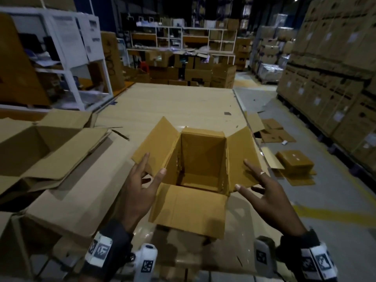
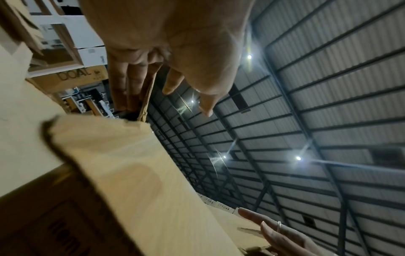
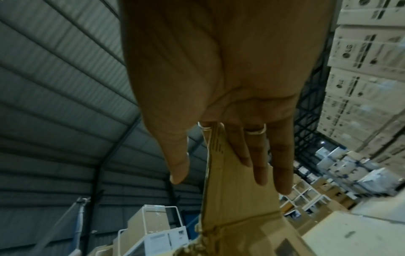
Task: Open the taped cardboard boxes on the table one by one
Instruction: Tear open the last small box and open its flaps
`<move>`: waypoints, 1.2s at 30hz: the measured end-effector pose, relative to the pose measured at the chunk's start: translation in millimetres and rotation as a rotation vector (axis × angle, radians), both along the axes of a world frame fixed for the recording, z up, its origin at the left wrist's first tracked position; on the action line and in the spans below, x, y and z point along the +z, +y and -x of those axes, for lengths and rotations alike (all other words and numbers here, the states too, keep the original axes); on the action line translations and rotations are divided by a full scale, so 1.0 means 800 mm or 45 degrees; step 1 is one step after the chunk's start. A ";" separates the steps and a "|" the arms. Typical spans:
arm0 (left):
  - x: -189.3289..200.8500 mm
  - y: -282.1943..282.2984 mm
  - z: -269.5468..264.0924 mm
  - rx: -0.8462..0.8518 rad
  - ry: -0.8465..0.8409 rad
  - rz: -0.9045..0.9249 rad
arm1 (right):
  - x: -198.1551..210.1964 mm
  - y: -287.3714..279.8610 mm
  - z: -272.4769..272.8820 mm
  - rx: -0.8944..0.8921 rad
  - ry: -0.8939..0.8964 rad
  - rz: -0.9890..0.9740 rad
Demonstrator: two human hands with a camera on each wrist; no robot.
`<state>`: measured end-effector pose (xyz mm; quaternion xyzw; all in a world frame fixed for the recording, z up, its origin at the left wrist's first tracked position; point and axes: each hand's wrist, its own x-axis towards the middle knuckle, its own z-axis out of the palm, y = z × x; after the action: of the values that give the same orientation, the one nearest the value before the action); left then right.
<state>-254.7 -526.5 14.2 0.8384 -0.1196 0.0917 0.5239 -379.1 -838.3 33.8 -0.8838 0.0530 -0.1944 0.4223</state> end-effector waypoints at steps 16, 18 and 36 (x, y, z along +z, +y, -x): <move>0.030 -0.034 -0.040 0.066 -0.100 -0.559 | -0.025 0.019 -0.034 -0.330 -0.258 -0.029; 0.029 -0.037 -0.036 0.071 -0.121 -0.633 | -0.034 0.020 -0.036 -0.338 -0.298 -0.089; 0.037 -0.028 0.010 0.097 -0.174 -0.736 | -0.057 0.030 -0.050 -0.155 -0.326 -0.076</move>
<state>-263.1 -549.3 43.5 0.9486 -0.1443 0.1295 0.2503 -339.3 -814.5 -11.5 -0.8340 0.0579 -0.3290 0.4392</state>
